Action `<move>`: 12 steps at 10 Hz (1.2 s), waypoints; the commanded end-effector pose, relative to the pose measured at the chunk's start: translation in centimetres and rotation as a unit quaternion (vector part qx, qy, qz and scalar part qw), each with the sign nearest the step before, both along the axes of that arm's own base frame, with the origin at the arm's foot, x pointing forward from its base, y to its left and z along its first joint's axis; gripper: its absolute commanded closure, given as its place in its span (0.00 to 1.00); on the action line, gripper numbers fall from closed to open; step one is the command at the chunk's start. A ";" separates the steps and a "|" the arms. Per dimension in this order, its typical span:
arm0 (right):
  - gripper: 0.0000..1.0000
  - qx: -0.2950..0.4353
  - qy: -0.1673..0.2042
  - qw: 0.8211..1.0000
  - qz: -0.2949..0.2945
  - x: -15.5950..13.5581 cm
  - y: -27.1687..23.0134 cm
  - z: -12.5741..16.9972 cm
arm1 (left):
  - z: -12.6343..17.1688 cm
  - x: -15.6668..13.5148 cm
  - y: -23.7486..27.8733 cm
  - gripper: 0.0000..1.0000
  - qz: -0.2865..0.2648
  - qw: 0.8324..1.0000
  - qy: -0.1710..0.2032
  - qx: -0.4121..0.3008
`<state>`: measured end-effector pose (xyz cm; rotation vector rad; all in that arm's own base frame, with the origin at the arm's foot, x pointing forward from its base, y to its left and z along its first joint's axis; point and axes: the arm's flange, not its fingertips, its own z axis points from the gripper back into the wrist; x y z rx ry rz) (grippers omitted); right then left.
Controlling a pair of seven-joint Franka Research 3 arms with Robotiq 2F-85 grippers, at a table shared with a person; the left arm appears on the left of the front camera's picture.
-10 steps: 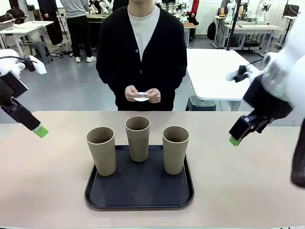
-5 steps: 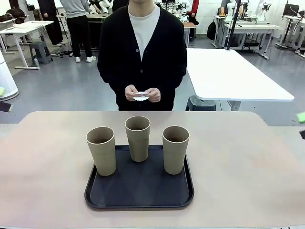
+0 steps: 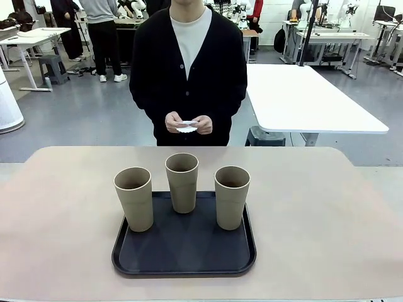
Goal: Place coasters on the table and set cups on them.
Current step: Pick up one Reusable plastic cup and place it on a coaster set by the human.
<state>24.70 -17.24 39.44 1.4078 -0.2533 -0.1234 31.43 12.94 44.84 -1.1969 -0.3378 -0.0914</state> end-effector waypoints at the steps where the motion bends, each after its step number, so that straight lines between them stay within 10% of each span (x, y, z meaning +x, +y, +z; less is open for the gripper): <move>1: 0.00 -0.006 -0.020 1.000 -0.003 -0.7 -1.3 1.0 | 0.6 -0.5 -0.3 0.00 0.010 1.000 0.018 0.009; 12: 0.00 -0.015 -0.015 1.000 -0.007 -2.1 -2.1 1.7 | 1.7 -2.9 0.5 0.00 0.047 0.999 0.010 0.005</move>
